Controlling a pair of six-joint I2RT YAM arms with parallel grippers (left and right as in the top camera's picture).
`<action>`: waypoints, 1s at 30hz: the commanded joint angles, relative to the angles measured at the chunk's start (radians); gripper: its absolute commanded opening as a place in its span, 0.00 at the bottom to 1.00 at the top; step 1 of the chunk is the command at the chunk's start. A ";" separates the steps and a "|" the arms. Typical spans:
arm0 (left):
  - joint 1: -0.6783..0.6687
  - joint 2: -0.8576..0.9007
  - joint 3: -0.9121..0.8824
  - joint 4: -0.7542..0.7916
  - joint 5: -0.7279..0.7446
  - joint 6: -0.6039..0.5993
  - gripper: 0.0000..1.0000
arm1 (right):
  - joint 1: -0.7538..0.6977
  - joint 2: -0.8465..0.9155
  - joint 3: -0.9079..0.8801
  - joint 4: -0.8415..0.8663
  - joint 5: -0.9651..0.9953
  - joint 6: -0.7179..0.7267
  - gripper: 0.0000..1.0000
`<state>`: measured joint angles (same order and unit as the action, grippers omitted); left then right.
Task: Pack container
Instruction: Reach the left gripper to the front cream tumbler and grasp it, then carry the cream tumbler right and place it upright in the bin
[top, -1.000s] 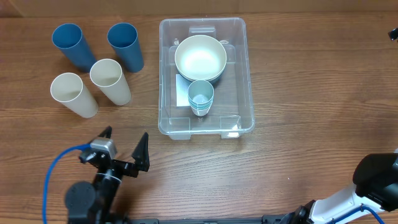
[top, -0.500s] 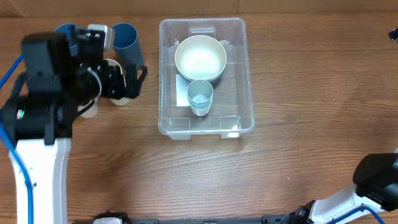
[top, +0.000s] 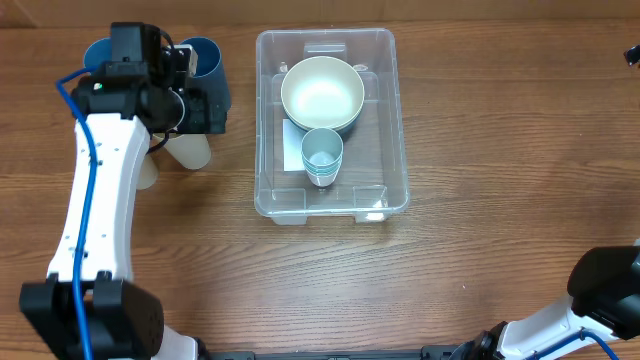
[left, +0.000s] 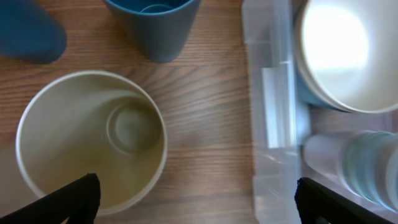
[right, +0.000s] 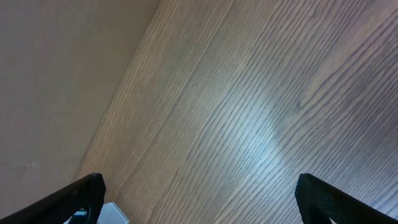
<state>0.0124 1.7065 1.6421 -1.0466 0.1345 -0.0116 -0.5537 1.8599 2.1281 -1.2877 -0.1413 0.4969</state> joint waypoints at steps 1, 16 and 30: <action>-0.005 0.068 0.019 0.026 -0.047 0.035 0.91 | 0.003 0.004 0.010 0.003 0.007 0.002 1.00; -0.006 0.145 0.019 0.030 -0.106 0.016 0.04 | 0.003 0.004 0.010 0.003 0.006 0.002 1.00; -0.084 0.126 0.461 -0.332 -0.168 -0.029 0.04 | 0.003 0.004 0.010 0.003 0.007 0.002 1.00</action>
<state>-0.0257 1.8496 1.9713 -1.3296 -0.0170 -0.0269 -0.5537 1.8599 2.1281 -1.2873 -0.1417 0.4969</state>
